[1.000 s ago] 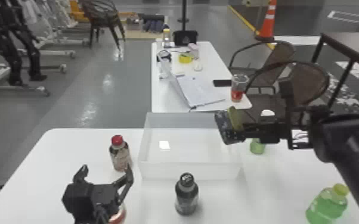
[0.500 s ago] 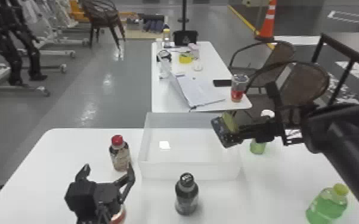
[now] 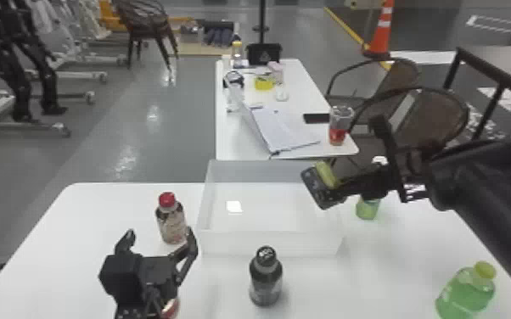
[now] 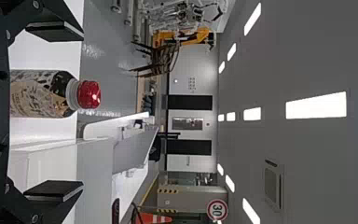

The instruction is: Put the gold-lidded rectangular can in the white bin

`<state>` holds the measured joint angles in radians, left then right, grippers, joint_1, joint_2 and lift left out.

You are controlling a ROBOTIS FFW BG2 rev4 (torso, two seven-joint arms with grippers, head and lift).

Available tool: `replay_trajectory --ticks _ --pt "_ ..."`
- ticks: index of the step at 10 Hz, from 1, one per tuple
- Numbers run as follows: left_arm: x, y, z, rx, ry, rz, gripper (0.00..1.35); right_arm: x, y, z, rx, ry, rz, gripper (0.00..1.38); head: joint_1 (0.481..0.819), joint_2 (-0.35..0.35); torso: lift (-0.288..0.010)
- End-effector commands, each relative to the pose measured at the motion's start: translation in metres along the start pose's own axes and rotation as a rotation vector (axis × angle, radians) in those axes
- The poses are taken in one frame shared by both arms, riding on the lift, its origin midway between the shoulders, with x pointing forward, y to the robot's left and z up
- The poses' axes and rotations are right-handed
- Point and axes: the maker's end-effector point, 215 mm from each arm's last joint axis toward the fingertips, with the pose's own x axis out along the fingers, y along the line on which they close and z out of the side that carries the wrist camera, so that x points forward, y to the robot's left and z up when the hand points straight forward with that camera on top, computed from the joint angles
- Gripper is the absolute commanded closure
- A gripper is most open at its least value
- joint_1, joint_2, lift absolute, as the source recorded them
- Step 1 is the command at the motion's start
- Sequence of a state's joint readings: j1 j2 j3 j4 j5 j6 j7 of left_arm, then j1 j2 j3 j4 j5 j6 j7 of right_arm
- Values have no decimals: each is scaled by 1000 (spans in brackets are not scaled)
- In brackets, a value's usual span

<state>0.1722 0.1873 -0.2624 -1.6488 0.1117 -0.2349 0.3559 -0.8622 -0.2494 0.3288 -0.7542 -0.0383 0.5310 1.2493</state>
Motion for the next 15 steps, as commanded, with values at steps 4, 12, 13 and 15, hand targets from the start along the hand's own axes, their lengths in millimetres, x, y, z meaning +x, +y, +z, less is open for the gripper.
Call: replay_trajectory --ticks 4,12,13,15 --pt "1 1 3 -10 -13 -2 174 8 -7 -15 24 17 -12 769 549 0 -100" --pt "-8 12 3 -4 -24 11 174 -21 9 73 -89 -284 -38 101 549 0 -100" --pt "-9 12 3 -4 -24 10 174 -43 7 82 -95 -359 -104 101 549 0 -100" --pt "-9 12 3 7 -19 12 168 -114 -6 70 -70 -515 -336 98 549 0 -100"
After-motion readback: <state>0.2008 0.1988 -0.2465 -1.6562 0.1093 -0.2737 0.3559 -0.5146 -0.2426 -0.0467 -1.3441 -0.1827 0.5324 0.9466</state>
